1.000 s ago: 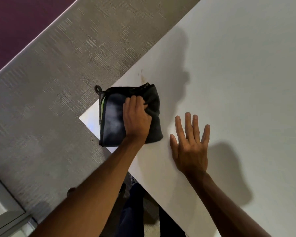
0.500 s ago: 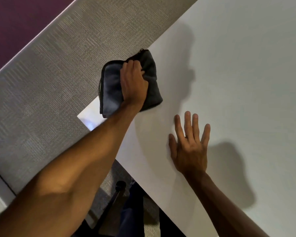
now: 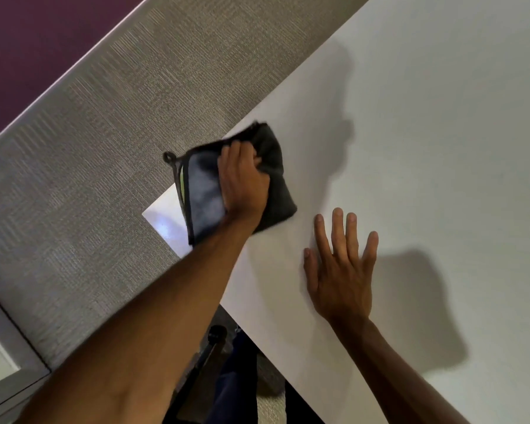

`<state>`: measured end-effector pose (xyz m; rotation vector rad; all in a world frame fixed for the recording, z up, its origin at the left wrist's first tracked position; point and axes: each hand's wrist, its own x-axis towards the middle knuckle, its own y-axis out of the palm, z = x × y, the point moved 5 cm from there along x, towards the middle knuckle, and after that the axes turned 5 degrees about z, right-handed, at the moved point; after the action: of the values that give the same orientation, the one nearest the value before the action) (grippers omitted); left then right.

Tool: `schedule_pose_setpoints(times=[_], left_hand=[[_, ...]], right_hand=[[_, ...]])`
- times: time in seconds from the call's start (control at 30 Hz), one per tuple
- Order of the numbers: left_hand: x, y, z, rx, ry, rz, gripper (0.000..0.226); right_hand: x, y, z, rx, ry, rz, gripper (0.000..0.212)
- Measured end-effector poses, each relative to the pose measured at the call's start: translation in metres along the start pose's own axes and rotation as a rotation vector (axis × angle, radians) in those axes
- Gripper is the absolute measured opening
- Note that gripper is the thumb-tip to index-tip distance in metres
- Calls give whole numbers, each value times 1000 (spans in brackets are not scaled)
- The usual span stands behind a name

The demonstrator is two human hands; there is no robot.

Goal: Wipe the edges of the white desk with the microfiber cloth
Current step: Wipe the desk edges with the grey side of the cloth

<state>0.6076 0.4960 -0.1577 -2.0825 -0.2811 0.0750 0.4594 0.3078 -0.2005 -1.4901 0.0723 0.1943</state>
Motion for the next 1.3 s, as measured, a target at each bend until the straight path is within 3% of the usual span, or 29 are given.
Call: schedule_pose_setpoints(times=[0.23,0.37,0.57,0.7,0.83,1.0,1.13,1.3], left_hand=[[64,11,-5,-39,62,-59,8],[9,6,3,37,130,21,5],[-92,-9,23,90,227,122,23],[-66,-4,18,162,258,149,25],[19,2,1,35,110,38,8],[74,11,-8,-15,124,-9,7],[49,10,-4,0,157,-18,5],[-40,0,13,4,238,157,11]], right_hand=[[-1,1,0,5,-8,-19,62],[-1,-1,2,22,-3,-29,62],[0,-4,3,-6,13,21,64],[0,-2,0,-17,8,26,65],[-3,-1,1,8,-11,0,64],[-2,1,0,-3,-8,-19,63],[-2,0,2,5,-18,-54,62],[-3,-1,-2,47,-40,-149,61]])
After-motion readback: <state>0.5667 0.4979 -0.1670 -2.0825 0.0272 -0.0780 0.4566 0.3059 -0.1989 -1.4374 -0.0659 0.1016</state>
